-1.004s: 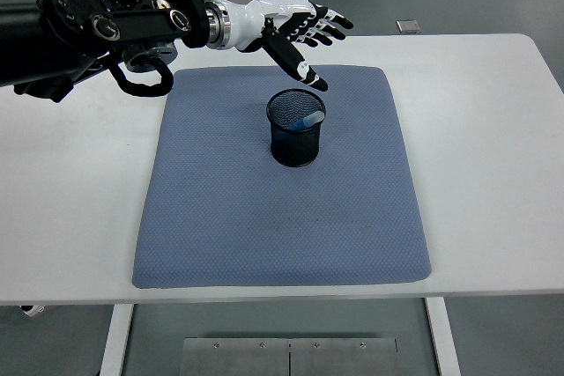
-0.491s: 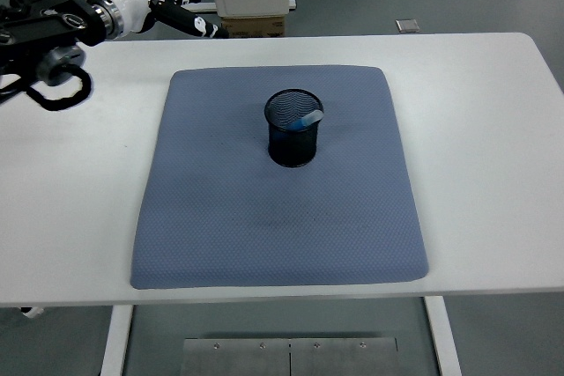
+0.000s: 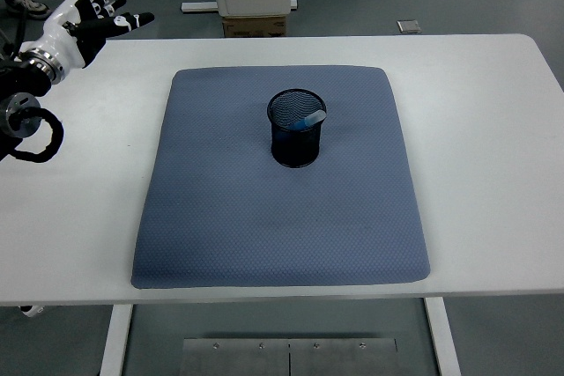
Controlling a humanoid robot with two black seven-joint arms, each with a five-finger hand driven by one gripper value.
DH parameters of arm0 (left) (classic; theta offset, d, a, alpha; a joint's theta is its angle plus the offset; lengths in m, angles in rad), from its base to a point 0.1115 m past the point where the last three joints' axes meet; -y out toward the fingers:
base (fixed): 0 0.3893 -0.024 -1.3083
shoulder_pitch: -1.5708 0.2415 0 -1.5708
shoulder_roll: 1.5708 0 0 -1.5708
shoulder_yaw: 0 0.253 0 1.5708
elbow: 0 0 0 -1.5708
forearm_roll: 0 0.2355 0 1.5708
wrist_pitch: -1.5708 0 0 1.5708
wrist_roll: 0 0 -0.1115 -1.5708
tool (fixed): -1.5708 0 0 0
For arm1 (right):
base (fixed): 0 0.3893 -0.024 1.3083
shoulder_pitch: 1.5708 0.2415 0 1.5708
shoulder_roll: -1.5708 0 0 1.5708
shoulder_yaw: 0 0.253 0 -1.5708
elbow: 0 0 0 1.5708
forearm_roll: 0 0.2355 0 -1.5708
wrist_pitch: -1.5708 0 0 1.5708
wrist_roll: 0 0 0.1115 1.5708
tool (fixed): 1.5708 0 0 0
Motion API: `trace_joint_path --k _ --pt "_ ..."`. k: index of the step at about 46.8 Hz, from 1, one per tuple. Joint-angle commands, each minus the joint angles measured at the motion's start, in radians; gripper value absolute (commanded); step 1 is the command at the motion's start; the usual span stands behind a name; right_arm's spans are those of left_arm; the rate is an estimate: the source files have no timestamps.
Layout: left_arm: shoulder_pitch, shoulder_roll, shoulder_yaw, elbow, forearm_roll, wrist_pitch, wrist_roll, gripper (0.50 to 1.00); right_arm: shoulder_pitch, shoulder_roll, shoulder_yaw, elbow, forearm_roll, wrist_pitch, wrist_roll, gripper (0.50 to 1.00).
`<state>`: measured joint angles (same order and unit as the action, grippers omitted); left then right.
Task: Left hand places marker in pen holder
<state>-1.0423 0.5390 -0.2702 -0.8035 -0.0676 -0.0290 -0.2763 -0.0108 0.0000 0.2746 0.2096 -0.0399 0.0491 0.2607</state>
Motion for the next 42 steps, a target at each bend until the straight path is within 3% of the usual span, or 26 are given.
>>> trace_joint_path --k 1,22,42 --pt "0.033 -0.002 -0.024 0.001 -0.006 -0.002 -0.001 1.0 0.0 0.0 0.0 0.001 0.0 0.0 0.0 1.0" --pt "0.176 -0.001 -0.153 0.037 -0.012 -0.066 -0.001 1.0 0.0 0.0 0.001 0.001 0.0 0.0 0.0 1.0" --pt "0.191 -0.004 -0.178 0.037 -0.012 -0.066 -0.001 1.0 0.0 0.0 0.003 0.001 0.0 0.002 -0.001 1.0"
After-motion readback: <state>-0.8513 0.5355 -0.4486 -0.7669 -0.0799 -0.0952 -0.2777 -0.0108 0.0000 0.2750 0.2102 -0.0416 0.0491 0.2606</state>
